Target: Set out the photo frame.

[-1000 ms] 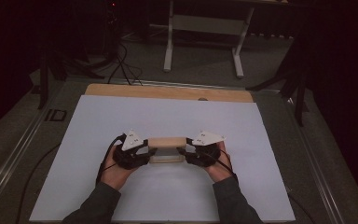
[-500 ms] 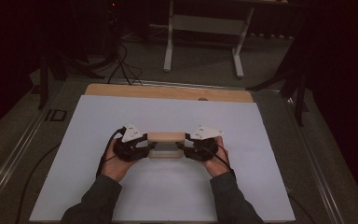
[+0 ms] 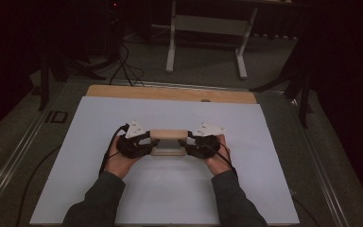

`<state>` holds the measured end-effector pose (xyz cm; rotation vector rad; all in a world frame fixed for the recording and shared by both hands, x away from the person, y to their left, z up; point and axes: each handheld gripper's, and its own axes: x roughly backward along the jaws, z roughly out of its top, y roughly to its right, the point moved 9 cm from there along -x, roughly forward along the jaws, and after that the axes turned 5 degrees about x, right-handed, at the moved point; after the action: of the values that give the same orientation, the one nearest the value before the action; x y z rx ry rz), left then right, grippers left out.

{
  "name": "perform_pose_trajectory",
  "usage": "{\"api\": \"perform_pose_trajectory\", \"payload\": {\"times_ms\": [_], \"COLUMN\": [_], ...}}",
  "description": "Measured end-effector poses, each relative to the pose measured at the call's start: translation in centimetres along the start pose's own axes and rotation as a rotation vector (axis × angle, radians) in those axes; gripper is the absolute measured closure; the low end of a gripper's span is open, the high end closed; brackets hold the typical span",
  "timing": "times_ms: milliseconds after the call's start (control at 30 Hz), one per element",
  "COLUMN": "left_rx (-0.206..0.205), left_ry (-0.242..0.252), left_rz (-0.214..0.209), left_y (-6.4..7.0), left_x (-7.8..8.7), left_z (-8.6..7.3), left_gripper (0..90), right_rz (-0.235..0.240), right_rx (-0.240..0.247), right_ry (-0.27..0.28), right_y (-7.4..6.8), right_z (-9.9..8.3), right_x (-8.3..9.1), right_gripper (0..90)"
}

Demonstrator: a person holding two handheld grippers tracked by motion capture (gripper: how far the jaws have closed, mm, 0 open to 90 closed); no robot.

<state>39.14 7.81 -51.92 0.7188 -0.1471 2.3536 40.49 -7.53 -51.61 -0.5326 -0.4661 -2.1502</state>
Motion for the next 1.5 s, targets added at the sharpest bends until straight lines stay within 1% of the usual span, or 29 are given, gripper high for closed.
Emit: {"api": "perform_pose_trajectory", "payload": {"times_ms": [167, 333, 533, 633, 767, 900, 967, 1100, 1233, 1400, 1500], "left_rx": [0.012, 0.018, 0.019, 0.033, 0.032, 0.039, 0.042, 0.044, 0.058, 0.106, 0.114], "left_ry": [0.004, -0.001, -0.007, -0.003, -0.005, -0.004, -0.001, -0.003, 0.003, 0.018, 0.021], "left_rz": [-0.005, 0.000, 0.003, 0.004, 0.006, 0.008, 0.008, 0.010, 0.010, -0.011, -0.015], "left_y": [-0.4, -0.8, -1.1, -1.4, -1.6, -1.6, -1.6, -1.6, -1.7, -1.8, -1.9], "left_x": [-0.4, -0.8, -1.2, -1.5, -1.7, -1.9, -2.1, -2.1, -2.3, -2.6, -2.8], "left_z": [0.3, 0.4, 0.5, 0.5, 0.5, 0.6, 0.7, 0.7, 0.8, 0.8, 0.8], "left_gripper": [53.9, 53.5, 53.5, 53.3, 53.3, 53.2, 53.2, 53.1, 52.7, 51.1, 49.5], "right_rz": [-0.004, -0.004, -0.013, -0.019, -0.020, -0.023, -0.023, -0.021, -0.022, -0.015, -0.013], "right_rx": [-0.019, -0.041, -0.046, -0.049, -0.052, -0.054, -0.064, -0.068, -0.074, -0.090, -0.104], "right_ry": [0.007, 0.008, 0.002, -0.008, -0.010, -0.011, -0.011, -0.010, -0.007, 0.002, 0.008], "right_y": [0.4, 0.7, 1.1, 1.3, 1.5, 1.6, 1.8, 1.9, 2.1, 2.3, 2.4], "right_z": [0.2, 0.1, 0.1, 0.2, 0.2, 0.2, 0.1, 0.1, 0.1, 0.1, 0.1], "right_x": [-0.4, -0.9, -1.3, -1.6, -1.8, -1.9, -2.0, -2.0, -2.0, -2.2, -2.3], "right_gripper": [53.5, 53.3, 52.9, 52.4, 52.3, 52.1, 51.9, 51.8, 51.7, 51.6, 51.7]}}
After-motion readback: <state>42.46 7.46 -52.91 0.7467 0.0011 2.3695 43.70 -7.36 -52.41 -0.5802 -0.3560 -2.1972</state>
